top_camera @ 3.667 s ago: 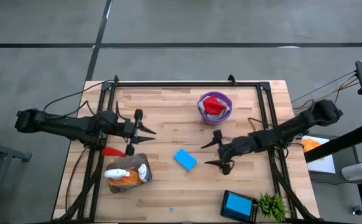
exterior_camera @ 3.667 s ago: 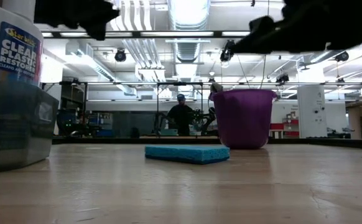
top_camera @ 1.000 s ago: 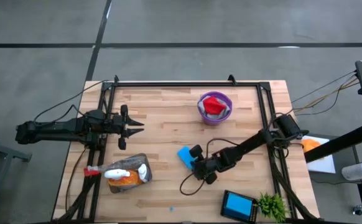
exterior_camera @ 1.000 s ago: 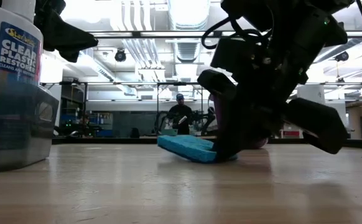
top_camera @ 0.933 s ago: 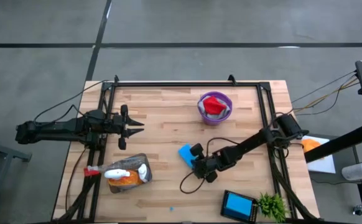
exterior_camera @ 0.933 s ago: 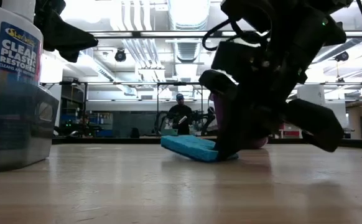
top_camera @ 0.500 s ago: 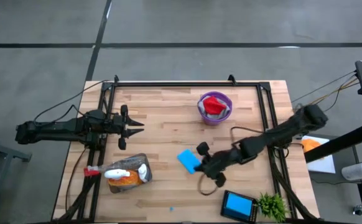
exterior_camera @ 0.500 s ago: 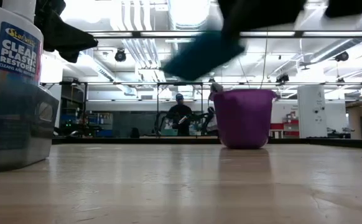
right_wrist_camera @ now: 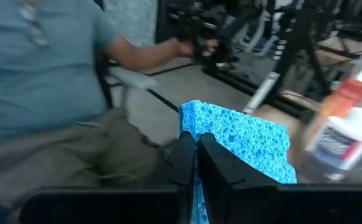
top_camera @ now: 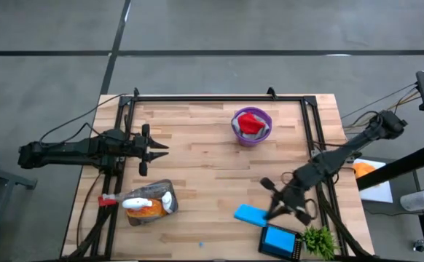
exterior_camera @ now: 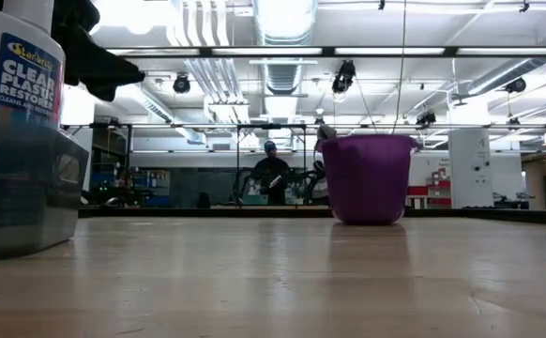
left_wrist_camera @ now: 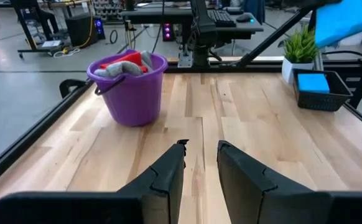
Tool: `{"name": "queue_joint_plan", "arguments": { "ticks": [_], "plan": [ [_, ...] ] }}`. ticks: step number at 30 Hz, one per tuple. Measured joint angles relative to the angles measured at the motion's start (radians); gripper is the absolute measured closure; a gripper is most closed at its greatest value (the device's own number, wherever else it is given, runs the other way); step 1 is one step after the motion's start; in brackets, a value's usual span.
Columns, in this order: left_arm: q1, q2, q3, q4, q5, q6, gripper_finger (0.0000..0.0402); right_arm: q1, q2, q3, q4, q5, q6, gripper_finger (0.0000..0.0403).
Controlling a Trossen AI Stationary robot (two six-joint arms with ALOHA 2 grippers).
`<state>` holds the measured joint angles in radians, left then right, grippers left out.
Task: Pick & Place Kitchen Items
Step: Put the light blue sponge into the black bin
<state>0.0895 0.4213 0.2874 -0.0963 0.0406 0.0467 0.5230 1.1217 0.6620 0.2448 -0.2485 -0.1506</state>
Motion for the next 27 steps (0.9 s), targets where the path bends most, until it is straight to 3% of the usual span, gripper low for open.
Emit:
{"name": "queue_joint_plan", "arguments": {
  "ticks": [6,12,18,27],
  "plan": [
    [0.0,0.0,0.0,-0.001,0.0,0.0,0.0302,0.148,-0.083,-0.008,-0.062,0.025,0.155,0.0385],
    [0.0,0.0,0.0,-0.008,0.0,0.0,0.0302,0.31,-0.092,0.012,-0.237,0.261,0.34,0.0385],
    [0.0,0.0,0.0,-0.008,0.0,0.0,0.0302,0.415,-0.016,0.033,-0.319,0.378,0.512,0.0385],
    [0.0,0.0,0.0,-0.01,0.0,0.0,0.0302,0.466,0.177,0.153,-0.507,0.402,0.701,0.0385]
  ]
}}
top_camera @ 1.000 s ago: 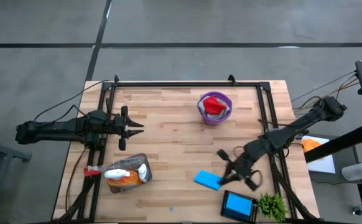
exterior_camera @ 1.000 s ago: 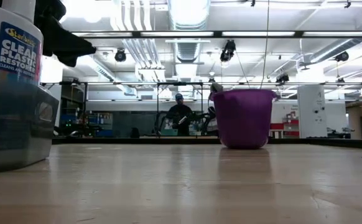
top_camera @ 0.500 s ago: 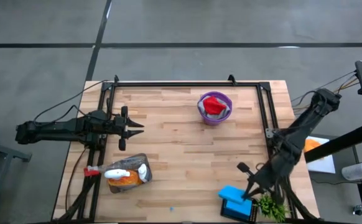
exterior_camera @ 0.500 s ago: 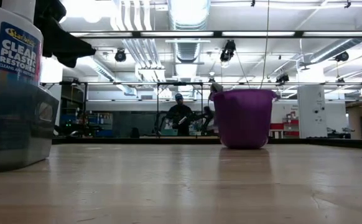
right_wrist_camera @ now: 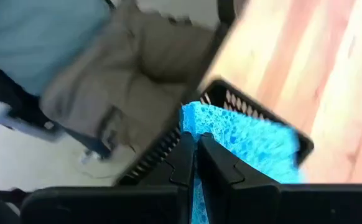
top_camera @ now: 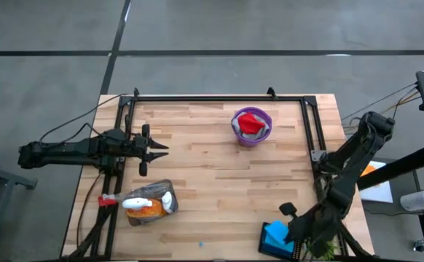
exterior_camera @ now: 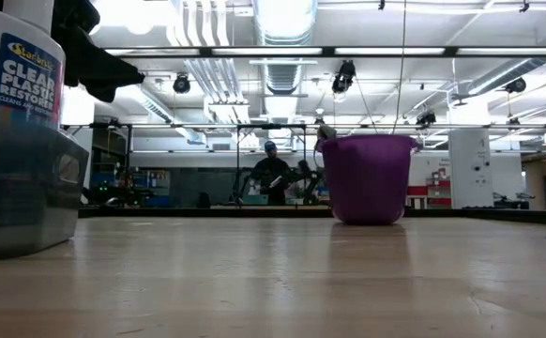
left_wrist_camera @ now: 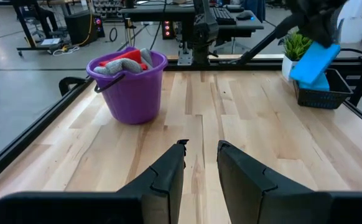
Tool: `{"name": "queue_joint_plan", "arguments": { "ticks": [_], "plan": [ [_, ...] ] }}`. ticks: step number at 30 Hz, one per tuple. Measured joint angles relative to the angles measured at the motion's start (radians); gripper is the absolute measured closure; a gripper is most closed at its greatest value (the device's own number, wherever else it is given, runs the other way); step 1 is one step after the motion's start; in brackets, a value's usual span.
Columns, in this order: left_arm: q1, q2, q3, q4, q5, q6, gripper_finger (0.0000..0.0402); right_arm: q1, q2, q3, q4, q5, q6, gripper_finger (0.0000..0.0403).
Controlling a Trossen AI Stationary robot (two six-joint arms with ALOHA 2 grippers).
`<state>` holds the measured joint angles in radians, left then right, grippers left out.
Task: Pick & Place Kitchen Items
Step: Put the light blue sponge into the black bin
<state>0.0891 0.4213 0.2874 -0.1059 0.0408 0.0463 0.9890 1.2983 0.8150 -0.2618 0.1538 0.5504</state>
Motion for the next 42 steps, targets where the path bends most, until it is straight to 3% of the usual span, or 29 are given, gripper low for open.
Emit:
{"name": "queue_joint_plan", "arguments": {
  "ticks": [7,17,21,31,35,42],
  "plan": [
    [0.0,0.0,0.0,0.0,0.0,0.0,0.0302,0.001,0.154,0.148,-0.212,-0.017,0.089,0.0385],
    [0.0,0.0,0.0,-0.001,0.0,0.0,0.0302,0.008,0.31,0.302,-0.372,-0.043,0.161,0.0385],
    [0.0,0.0,0.0,-0.001,0.0,0.0,0.0302,0.008,0.349,0.356,-0.471,-0.042,0.189,0.0385],
    [0.0,-0.001,0.0,0.0,0.0,0.0,0.0302,0.008,0.357,0.405,-0.522,0.008,0.197,0.0379],
    [0.0,0.0,0.0,0.0,0.0,0.0,0.0302,0.008,0.351,0.405,-0.545,0.039,0.205,0.0329],
    [0.0,0.0,0.0,0.0,0.0,0.0,0.0302,0.004,0.35,0.405,-0.549,0.017,0.21,0.0188]
  ]
}}
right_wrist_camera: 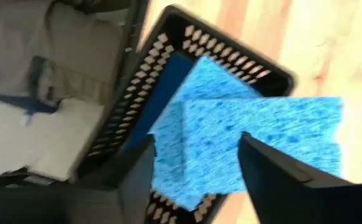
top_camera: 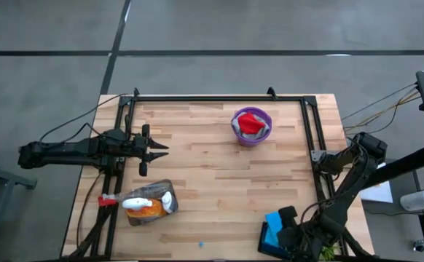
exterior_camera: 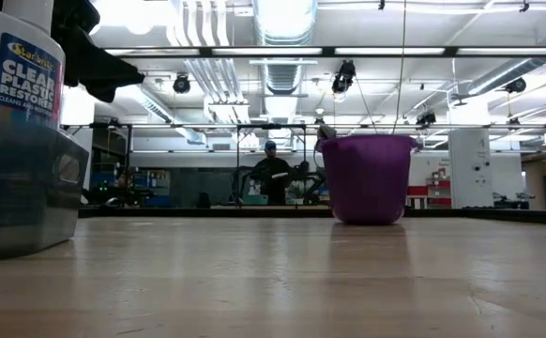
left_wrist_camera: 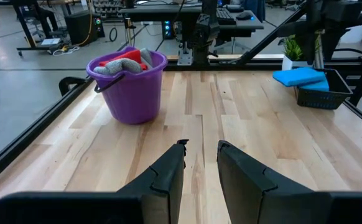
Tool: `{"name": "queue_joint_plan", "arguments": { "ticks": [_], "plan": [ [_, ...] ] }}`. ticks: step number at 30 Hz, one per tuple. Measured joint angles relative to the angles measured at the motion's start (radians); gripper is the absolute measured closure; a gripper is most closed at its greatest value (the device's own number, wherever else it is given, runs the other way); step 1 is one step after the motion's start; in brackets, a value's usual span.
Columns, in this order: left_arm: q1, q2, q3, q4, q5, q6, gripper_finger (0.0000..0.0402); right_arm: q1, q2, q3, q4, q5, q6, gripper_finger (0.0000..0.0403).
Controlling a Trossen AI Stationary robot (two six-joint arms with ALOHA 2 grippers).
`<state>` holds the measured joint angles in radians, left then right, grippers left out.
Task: Pick & Place Kitchen Items
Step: Put the light blue sponge into the black bin
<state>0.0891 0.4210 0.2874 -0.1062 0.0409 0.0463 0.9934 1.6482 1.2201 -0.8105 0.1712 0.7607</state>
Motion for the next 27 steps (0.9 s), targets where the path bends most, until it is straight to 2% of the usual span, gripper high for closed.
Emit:
{"name": "queue_joint_plan", "arguments": {
  "ticks": [4,7,9,14,16,20,27],
  "plan": [
    [0.0,0.0,0.0,0.0,0.0,0.0,0.0302,0.005,-0.001,0.003,0.017,-0.037,0.004,0.0138],
    [0.0,0.0,0.0,0.0,0.0,0.0,0.0302,0.005,-0.003,0.013,0.007,-0.017,0.003,0.0123],
    [0.0,0.0,0.0,0.0,0.0,0.0,0.0302,0.002,-0.009,0.023,-0.034,0.052,-0.006,0.0122],
    [0.0,0.0,0.0,0.0,0.0,0.0,0.0302,-0.015,-0.014,0.037,-0.214,0.345,0.002,0.0121],
    [0.0,0.0,0.0,0.0,0.0,0.0,0.0302,-0.029,-0.014,0.028,-0.25,0.38,0.004,0.0124],
    [0.0,0.0,0.0,0.0,0.0,0.001,0.0302,-0.067,-0.01,-0.001,-0.257,0.373,0.004,0.0169],
    [0.0,0.0,0.0,0.0,0.0,0.006,0.0302,-0.128,0.003,-0.07,-0.269,0.329,0.003,0.0318]
  ]
}}
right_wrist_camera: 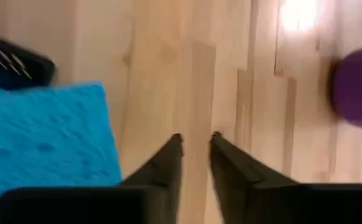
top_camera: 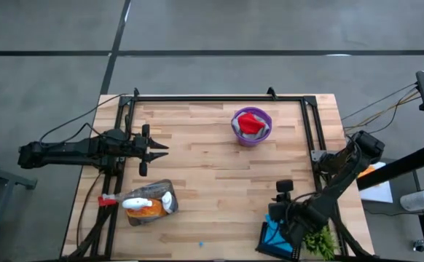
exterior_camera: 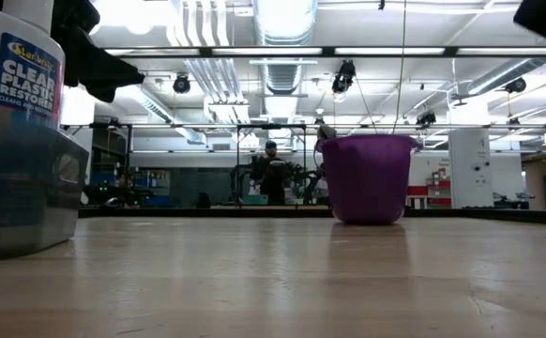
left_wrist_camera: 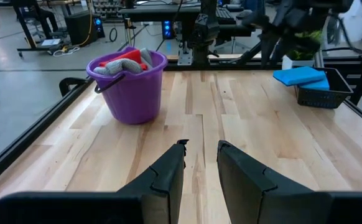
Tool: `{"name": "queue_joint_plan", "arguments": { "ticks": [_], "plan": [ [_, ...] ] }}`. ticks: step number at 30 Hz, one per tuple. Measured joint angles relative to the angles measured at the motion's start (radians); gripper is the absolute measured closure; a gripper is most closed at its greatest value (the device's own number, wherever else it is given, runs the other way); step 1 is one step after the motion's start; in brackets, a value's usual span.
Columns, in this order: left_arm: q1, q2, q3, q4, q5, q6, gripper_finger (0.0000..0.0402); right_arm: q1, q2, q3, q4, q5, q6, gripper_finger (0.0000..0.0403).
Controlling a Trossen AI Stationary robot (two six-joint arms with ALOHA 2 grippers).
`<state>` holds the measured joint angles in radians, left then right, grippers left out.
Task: Pick & Place Kitchen Items
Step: Put the light blue sponge into the black bin
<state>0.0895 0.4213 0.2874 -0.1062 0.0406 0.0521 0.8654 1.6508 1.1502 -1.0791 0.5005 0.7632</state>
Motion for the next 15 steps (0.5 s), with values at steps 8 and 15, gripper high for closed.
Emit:
{"name": "queue_joint_plan", "arguments": {
  "ticks": [8,15],
  "plan": [
    [0.0,0.0,0.0,0.0,0.0,0.002,0.0302,-0.048,0.0,-0.021,-0.005,-0.196,-0.142,0.0382],
    [0.0,0.0,0.0,0.0,0.0,0.002,0.0302,-0.057,0.0,-0.021,0.062,-0.347,-0.236,0.0385]
  ]
}}
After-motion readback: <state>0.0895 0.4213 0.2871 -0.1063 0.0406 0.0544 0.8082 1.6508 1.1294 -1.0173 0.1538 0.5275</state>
